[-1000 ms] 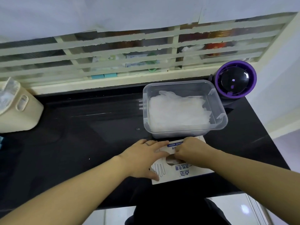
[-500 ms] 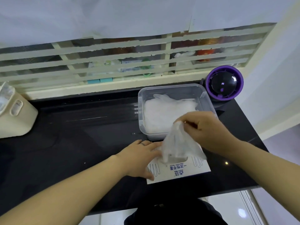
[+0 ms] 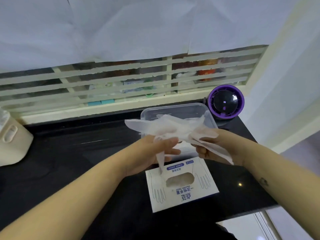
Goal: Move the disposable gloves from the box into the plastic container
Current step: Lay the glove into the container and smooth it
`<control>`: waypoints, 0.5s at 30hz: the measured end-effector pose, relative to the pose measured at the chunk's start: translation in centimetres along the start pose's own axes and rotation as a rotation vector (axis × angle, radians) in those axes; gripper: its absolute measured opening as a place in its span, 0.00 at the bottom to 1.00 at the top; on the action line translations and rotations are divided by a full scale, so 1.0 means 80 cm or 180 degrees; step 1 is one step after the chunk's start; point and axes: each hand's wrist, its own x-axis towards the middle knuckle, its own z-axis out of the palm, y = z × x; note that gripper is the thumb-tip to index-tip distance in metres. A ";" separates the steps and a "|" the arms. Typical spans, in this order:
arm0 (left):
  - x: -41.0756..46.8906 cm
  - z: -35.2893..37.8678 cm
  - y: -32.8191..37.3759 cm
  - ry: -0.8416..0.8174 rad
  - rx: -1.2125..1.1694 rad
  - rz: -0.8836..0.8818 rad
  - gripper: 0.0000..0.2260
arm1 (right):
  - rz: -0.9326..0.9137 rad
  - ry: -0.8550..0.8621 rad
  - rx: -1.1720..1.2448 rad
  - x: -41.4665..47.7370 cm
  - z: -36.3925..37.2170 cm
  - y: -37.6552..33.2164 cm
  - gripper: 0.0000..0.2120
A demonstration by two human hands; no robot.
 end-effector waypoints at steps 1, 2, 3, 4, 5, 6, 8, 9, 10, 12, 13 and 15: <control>0.003 -0.002 0.002 0.0028 -0.0184 0.0013 0.24 | -0.0027 -0.0062 -0.0002 -0.001 0.000 0.000 0.18; 0.007 -0.003 0.004 0.0047 -0.0241 0.0043 0.24 | -0.0074 -0.0105 -0.0014 0.003 -0.003 0.001 0.17; 0.009 -0.003 0.007 0.0083 -0.0239 0.0072 0.23 | -0.0080 -0.0129 -0.0006 0.003 -0.003 -0.002 0.15; 0.012 -0.005 0.008 0.0127 -0.0232 0.0104 0.23 | -0.0081 -0.0164 0.0056 0.003 -0.002 -0.005 0.12; 0.015 -0.006 0.009 0.0129 -0.0274 0.0119 0.24 | -0.0065 -0.0182 0.0108 0.004 -0.001 -0.010 0.10; 0.017 -0.008 0.009 0.0081 -0.0384 0.0106 0.26 | -0.0076 -0.0210 0.0109 0.006 -0.002 -0.011 0.09; 0.020 -0.014 0.013 -0.0179 -0.0695 0.0053 0.35 | -0.0123 -0.0193 0.0007 0.010 -0.004 -0.014 0.10; 0.022 -0.018 0.018 -0.0332 -0.0831 0.0033 0.40 | -0.0177 -0.0170 -0.0124 0.011 -0.006 -0.017 0.10; 0.023 -0.023 0.022 -0.0417 -0.0928 0.0025 0.41 | -0.0245 -0.0155 -0.0274 0.013 -0.007 -0.019 0.10; 0.028 -0.029 0.034 -0.0348 -0.0826 0.0069 0.33 | -0.0346 -0.0078 -0.0442 0.018 -0.011 -0.026 0.10; 0.031 -0.028 0.042 -0.0164 -0.0561 0.0121 0.25 | -0.0388 -0.0032 -0.0500 0.019 -0.012 -0.031 0.10; 0.035 -0.022 0.053 0.0355 0.0255 0.0171 0.13 | -0.0412 -0.0006 -0.0668 0.025 -0.018 -0.038 0.10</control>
